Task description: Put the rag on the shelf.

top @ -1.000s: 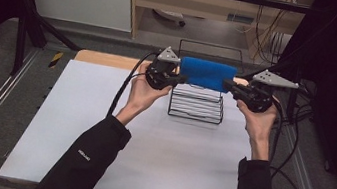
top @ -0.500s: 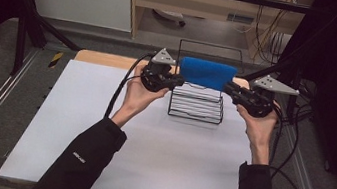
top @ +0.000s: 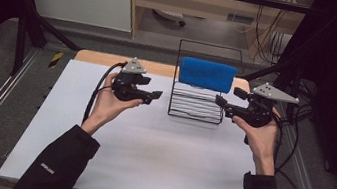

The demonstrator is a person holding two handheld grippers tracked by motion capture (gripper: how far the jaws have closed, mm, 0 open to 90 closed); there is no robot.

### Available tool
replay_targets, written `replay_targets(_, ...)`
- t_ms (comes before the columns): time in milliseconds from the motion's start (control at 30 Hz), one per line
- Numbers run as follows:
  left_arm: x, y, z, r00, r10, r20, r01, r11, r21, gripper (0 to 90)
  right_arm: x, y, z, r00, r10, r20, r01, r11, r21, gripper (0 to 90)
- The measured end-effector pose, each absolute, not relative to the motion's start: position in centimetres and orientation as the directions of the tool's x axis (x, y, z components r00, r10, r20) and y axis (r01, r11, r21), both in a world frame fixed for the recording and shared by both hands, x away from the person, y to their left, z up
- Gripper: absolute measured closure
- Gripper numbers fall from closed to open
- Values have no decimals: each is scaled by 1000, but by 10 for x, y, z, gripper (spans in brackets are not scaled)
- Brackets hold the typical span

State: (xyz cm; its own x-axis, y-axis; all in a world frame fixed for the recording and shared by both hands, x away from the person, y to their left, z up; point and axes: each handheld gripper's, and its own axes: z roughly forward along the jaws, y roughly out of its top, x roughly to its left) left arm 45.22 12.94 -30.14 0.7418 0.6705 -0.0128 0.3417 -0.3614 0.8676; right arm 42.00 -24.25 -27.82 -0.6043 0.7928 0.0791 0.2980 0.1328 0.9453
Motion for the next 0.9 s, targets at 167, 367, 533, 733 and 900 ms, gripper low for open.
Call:
replay_targets(167,436,159,-324,702,712,6,361,-363,859,191,414,-236,-292,-604,792,90,334,149,931,110)
replay_targets(367,413,193,-350,677,736,-12,395,-349,850,110,409,-227,-315,-613,782,111,379,169,910,53)
replay_targets(533,396,221,-372,657,754,-24,417,-336,844,98,401,-221,-338,-625,771,125,393,172,903,34)
replay_targets(733,378,245,-402,641,767,-41,442,-324,836,97,391,-223,-369,-630,765,132,421,193,886,15)
replay_targets(900,365,258,-425,636,770,-41,455,-333,826,98,381,-234,-391,-625,765,155,448,189,874,8)
